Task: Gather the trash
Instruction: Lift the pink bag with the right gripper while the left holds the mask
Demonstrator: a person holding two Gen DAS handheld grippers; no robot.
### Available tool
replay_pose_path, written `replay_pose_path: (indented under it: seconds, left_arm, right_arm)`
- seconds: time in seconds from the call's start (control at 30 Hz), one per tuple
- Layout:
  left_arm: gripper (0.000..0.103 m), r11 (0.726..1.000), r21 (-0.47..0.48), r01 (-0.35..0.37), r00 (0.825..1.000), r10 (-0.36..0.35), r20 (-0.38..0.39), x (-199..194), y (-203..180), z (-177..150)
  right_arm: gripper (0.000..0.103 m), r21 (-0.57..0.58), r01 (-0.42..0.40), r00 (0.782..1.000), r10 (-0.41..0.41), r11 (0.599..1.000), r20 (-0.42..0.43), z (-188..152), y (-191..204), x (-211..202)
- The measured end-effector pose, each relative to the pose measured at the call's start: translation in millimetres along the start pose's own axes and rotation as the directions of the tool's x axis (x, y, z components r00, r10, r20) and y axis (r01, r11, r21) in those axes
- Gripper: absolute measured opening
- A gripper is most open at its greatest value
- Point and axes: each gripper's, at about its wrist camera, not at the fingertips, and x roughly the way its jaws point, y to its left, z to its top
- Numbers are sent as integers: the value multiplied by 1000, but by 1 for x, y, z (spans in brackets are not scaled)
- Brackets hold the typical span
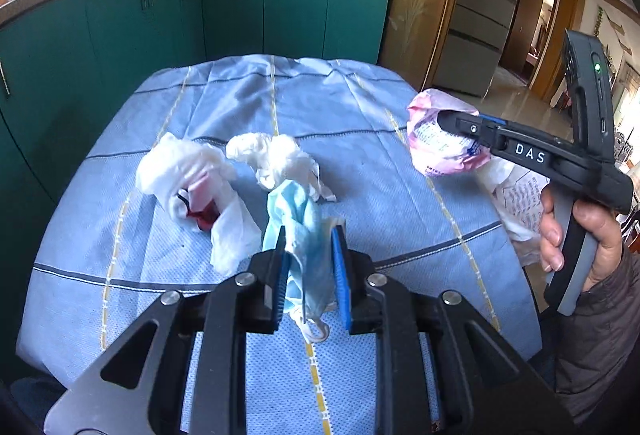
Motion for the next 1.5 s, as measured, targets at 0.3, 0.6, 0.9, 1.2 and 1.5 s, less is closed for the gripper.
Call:
replay_pose_path:
  seconds: [0.3, 0.6, 0.9, 1.2, 1.5]
  left_arm:
    - [26, 1000, -8, 7, 999, -7, -40, 13, 5, -7]
    - [39, 1000, -11, -23, 998, 23, -60, 20, 4, -12]
    - [31, 999, -17, -38, 995, 36, -89, 27, 5, -13]
    - [20, 996, -32, -87, 996, 86, -30, 9, 12, -5]
    - [17, 989, -16, -148, 989, 148, 15, -5, 9, 0]
  right_arm:
    - [40, -58, -14, 999, 12, 998, -36, -7, 17, 10]
    - [40, -58, 3, 999, -6, 998, -45, -10, 17, 14]
    - [49, -37, 10, 998, -12, 999, -61, -10, 13, 18]
    - [73, -27, 20, 997, -22, 999, -71, -10, 15, 26]
    - [82, -59, 14, 997, -18, 998, -74, -10, 26, 33]
